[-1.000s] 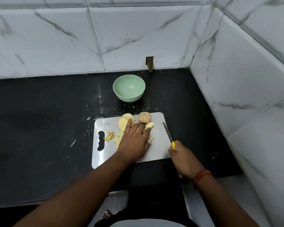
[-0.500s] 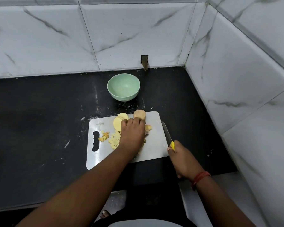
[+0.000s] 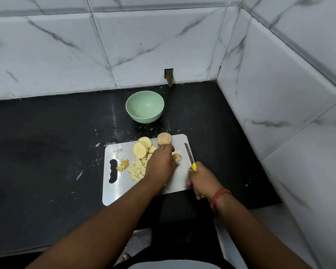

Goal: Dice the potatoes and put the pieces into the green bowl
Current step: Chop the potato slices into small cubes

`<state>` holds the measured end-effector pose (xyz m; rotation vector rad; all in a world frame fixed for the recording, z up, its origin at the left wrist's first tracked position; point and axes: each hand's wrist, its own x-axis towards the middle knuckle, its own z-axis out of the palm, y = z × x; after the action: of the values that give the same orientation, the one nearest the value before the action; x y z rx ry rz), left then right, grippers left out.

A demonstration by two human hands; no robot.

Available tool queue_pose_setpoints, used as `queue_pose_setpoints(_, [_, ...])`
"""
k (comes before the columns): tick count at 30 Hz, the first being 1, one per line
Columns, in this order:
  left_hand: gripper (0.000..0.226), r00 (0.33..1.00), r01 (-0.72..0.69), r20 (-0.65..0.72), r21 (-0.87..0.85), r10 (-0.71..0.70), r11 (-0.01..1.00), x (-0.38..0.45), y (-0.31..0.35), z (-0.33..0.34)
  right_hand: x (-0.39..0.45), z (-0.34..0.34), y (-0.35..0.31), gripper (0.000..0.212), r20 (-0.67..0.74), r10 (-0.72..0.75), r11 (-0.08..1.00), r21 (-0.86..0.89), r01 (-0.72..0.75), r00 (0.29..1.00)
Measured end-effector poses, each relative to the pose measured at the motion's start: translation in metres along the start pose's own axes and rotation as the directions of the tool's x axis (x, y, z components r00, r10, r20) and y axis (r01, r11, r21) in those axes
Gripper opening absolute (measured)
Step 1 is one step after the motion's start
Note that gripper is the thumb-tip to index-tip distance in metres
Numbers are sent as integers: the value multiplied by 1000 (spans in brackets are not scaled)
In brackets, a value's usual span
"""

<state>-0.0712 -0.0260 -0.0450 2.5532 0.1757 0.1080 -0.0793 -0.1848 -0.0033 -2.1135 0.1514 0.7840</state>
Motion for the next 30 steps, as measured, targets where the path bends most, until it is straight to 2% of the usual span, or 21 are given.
queue_pose_setpoints(2, [30,999,38,26,-98,-36,994,3,5,1,14,5,-4,7,-38,-3,996,94,6,999])
queue_pose_setpoints(4, [22,995,77,72,-163,-66,984,5,9,0,28,7,-8,9,-88,-15,989,142,28,996])
queue_pose_setpoints(6, [15,987,122,125,-221,-96,968,4,10,-2,38,8,-11,10,-146,-26,987,151,48,989])
queue_pose_setpoints(11, [22,977,126,200,-268,-73,955,1,5,-5,45,10,-14,8,-224,-63,992,88,85,973])
queue_pose_setpoints(16, [24,977,-78,185,-166,109,983,-5,-4,-5,50,11,-15,9,-248,-76,996,26,85,966])
queue_pose_setpoints(22, [25,938,-327,165,117,306,938,-7,-11,-4,50,11,-17,10,-265,-141,989,-87,122,954])
queue_pose_setpoints(26, [31,924,-375,182,275,335,885,-8,-14,-3,51,12,-15,11,-263,-184,977,-151,148,947])
queue_pose_setpoints(30, [35,924,-377,192,312,331,872,-8,-15,-1,49,9,-14,10,-259,-199,974,-164,160,945])
